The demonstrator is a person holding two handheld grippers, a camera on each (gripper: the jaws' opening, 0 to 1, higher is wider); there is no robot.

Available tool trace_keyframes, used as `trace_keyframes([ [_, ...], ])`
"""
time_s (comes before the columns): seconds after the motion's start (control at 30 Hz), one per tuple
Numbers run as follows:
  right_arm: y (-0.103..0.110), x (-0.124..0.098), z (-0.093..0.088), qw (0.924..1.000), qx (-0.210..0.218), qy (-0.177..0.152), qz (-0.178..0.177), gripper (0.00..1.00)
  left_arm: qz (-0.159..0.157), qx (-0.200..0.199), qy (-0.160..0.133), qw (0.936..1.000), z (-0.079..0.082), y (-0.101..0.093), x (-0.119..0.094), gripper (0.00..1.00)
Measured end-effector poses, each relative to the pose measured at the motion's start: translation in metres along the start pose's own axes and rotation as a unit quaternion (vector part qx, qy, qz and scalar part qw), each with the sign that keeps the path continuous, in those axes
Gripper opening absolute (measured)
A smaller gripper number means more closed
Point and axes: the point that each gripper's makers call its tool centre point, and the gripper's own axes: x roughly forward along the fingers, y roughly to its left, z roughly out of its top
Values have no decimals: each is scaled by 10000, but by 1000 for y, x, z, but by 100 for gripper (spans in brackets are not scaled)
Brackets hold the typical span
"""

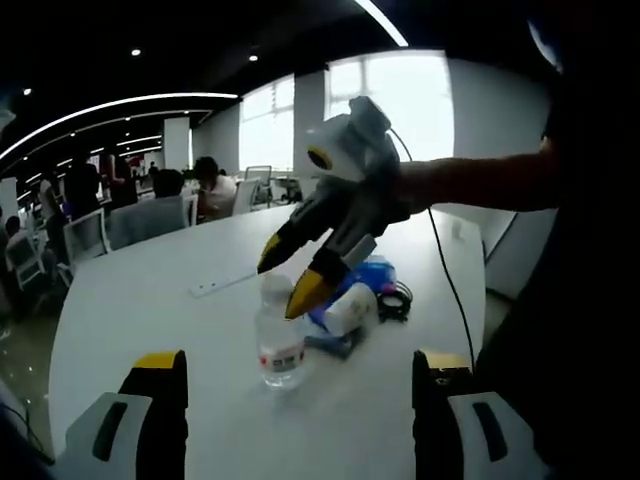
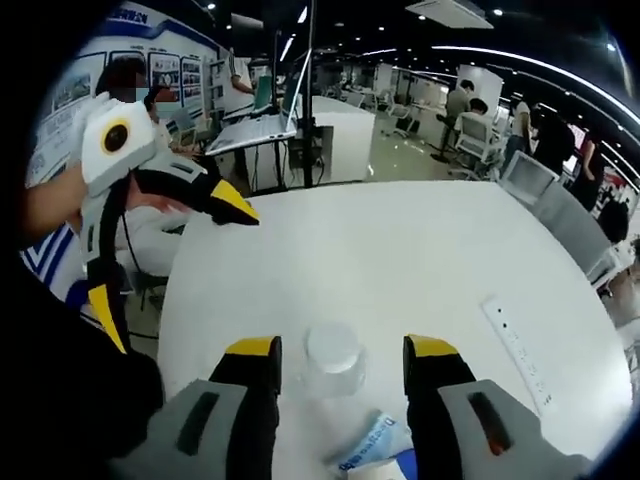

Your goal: Arrange the tabletop items into an orderly group along one side of the table until the central work area is clear of visible clutter.

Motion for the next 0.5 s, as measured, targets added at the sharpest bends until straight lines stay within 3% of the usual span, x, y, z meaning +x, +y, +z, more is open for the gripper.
trace_keyframes([
  [0.37,-15,-44,-24,9953,775,-350,-454,77,-80,-54,-162,9998,12,2,10,95],
  [0.5,-16,-63,-37,9916,1016,-487,-636,83,-80,-94,-212,9997,14,9,10,95],
])
